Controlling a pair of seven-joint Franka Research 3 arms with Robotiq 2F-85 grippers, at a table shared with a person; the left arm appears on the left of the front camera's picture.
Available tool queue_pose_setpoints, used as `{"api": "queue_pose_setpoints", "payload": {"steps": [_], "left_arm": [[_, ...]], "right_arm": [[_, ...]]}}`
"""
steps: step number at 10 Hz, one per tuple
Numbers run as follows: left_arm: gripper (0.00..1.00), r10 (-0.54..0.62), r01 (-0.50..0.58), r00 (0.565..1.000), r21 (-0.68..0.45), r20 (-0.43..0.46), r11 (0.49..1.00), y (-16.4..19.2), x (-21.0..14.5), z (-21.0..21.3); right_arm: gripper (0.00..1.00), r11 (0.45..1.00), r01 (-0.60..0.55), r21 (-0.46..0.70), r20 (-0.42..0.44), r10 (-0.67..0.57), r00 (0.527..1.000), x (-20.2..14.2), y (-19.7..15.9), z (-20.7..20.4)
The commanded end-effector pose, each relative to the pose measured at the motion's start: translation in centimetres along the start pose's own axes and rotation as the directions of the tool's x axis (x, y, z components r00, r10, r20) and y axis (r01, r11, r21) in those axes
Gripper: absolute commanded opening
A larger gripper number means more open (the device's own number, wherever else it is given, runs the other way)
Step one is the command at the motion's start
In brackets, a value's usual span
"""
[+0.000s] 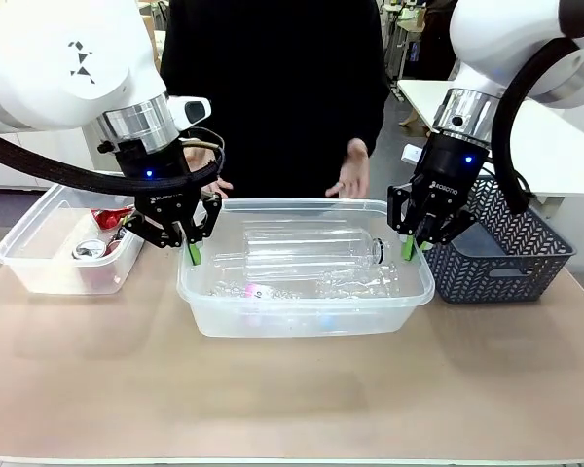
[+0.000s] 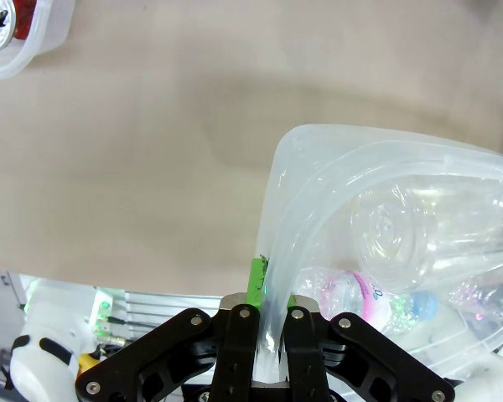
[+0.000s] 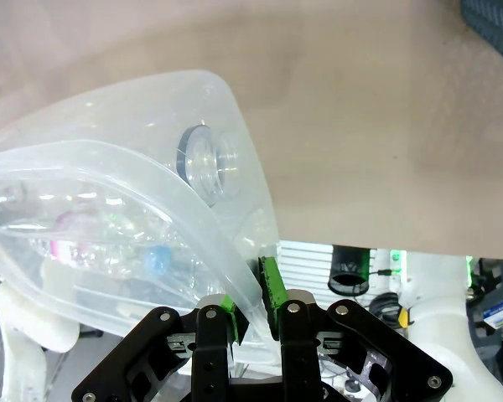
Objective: Sort the waste into each basket.
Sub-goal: Offer the picked Organizing box to the human.
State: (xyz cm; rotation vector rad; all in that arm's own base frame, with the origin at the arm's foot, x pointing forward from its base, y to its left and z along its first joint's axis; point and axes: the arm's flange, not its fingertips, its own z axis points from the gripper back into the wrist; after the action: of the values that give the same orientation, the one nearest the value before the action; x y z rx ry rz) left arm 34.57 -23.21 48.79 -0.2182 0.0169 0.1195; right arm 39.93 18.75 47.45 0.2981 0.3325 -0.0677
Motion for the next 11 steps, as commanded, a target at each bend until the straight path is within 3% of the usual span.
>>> {"api": "queue_pose_setpoints", "payload": {"steps": [1,3,5,8,9,11], "left_arm": [[0.04,0.007,-0.007,1.0,0.016,0.013,1.0,-1.0,2.3,0.2],[0.04,0.022,-0.023,1.0,-0.034,-0.019,0.999,-2.9,9.7,-0.2],[0.04,0.091,-0.092,0.994,-0.011,-0.062,0.996,-2.4,14.4,-2.3],[0.04,0.134,-0.143,0.987,-0.098,-0.092,0.985,-1.4,14.9,-3.0],[0.04,0.086,-0.087,0.993,-0.011,-0.076,0.996,0.1,16.4,-4.2],[0.04,0.086,-0.087,0.993,-0.011,-0.076,0.996,0.1,16.4,-4.2]], "right_arm": [[0.09,0.999,0.04,-0.023,-0.006,-0.04,0.999,2.4,1.4,1.1],[0.09,0.999,-0.005,0.032,0.028,0.004,1.0,9.2,3.7,3.8],[0.09,0.999,0.022,0.039,-0.013,-0.021,1.0,14.7,4.1,4.0],[0.09,0.997,0.036,0.061,-0.056,-0.032,0.998,16.6,3.1,2.5],[0.09,1.0,0.013,0.026,-0.022,-0.012,1.0,17.0,1.8,2.1],[0.09,1.0,0.013,0.026,-0.022,-0.012,1.0,17.0,1.8,2.1]]}}
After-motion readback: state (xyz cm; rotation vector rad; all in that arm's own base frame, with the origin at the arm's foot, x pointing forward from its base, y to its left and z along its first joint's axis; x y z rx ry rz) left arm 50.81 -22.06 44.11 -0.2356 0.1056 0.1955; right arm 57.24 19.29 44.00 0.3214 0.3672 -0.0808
